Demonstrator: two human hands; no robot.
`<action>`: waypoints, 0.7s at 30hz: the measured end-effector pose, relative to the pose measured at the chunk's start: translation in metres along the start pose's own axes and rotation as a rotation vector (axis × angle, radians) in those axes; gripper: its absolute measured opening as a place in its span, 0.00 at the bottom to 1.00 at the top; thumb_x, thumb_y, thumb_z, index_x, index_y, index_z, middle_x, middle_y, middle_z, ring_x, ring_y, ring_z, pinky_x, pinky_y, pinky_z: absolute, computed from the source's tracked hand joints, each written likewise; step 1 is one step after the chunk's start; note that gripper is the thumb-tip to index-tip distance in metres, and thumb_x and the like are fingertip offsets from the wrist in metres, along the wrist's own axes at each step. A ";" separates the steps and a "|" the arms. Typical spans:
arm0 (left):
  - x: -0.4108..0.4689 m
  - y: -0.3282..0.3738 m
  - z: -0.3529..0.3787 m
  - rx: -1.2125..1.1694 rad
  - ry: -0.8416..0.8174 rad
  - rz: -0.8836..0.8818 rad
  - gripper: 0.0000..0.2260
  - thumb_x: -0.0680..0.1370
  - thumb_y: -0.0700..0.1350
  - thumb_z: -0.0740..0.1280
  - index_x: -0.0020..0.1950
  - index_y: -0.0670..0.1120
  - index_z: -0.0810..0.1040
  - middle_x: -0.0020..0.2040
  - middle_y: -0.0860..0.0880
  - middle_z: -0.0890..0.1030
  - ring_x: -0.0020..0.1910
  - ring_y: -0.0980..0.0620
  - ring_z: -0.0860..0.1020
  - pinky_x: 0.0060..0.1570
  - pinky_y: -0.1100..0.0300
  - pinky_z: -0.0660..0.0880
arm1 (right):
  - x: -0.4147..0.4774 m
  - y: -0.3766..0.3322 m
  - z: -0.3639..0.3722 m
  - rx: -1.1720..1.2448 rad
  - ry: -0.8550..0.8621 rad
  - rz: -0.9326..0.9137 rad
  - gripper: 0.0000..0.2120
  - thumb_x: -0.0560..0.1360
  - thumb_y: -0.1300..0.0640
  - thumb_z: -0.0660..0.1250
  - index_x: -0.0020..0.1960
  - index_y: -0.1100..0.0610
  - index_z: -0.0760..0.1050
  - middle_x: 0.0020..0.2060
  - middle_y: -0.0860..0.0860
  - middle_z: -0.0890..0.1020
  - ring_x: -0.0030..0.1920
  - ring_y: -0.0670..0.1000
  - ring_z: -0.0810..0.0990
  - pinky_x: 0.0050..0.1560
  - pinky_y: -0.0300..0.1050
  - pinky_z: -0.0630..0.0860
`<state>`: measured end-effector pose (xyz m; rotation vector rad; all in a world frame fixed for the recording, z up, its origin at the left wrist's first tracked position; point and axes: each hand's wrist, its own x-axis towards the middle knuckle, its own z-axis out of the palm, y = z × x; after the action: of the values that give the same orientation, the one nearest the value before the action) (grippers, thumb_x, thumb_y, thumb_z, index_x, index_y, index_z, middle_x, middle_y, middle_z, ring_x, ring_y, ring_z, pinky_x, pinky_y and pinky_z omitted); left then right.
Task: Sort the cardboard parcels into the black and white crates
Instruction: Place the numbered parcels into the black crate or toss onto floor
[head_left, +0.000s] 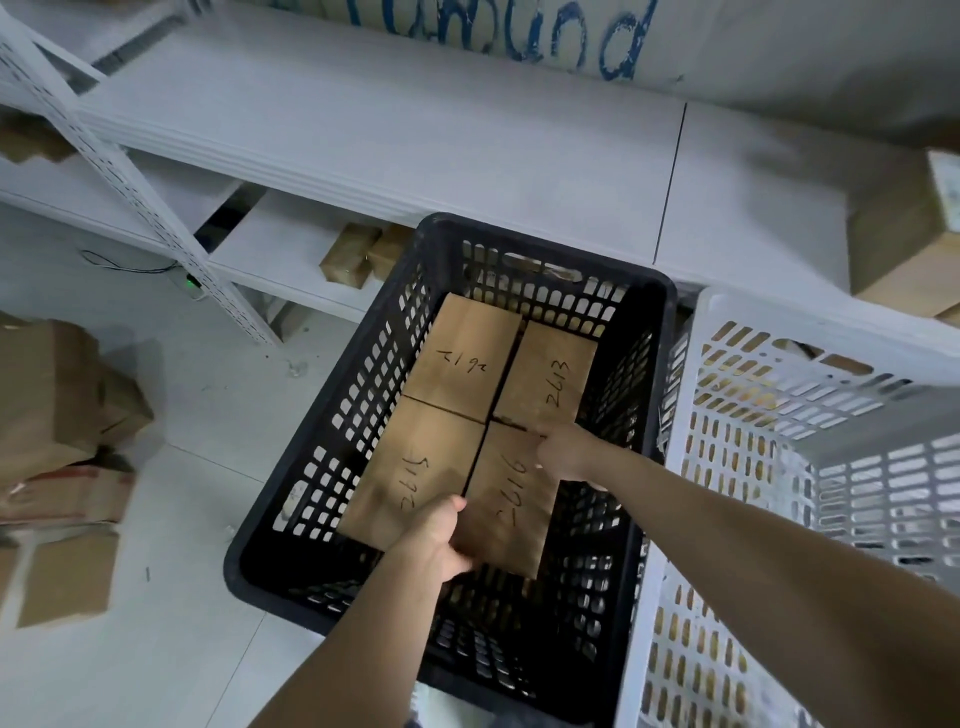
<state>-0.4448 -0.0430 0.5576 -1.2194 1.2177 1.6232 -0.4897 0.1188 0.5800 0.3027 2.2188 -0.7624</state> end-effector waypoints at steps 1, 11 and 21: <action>-0.006 0.004 0.000 0.039 0.016 0.007 0.05 0.80 0.39 0.61 0.47 0.40 0.73 0.43 0.42 0.77 0.39 0.43 0.75 0.39 0.46 0.72 | -0.006 -0.003 -0.007 0.058 0.044 -0.021 0.21 0.79 0.64 0.56 0.72 0.63 0.64 0.66 0.60 0.72 0.66 0.57 0.70 0.60 0.40 0.68; -0.108 0.071 0.030 0.362 -0.045 0.560 0.07 0.79 0.46 0.62 0.51 0.43 0.75 0.50 0.46 0.78 0.51 0.49 0.77 0.51 0.56 0.75 | -0.106 -0.041 -0.068 0.428 0.438 -0.209 0.18 0.78 0.51 0.64 0.66 0.54 0.73 0.61 0.50 0.77 0.57 0.45 0.73 0.52 0.35 0.67; -0.219 0.078 0.068 0.562 -0.566 0.959 0.08 0.79 0.49 0.64 0.53 0.47 0.78 0.52 0.47 0.82 0.53 0.50 0.80 0.57 0.54 0.75 | -0.235 -0.059 -0.067 0.626 0.929 -0.253 0.12 0.78 0.50 0.63 0.57 0.55 0.79 0.47 0.45 0.82 0.47 0.41 0.79 0.43 0.29 0.70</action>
<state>-0.4777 -0.0032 0.7942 0.2536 1.7967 1.8459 -0.3933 0.1175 0.8122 0.8221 2.8266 -1.7245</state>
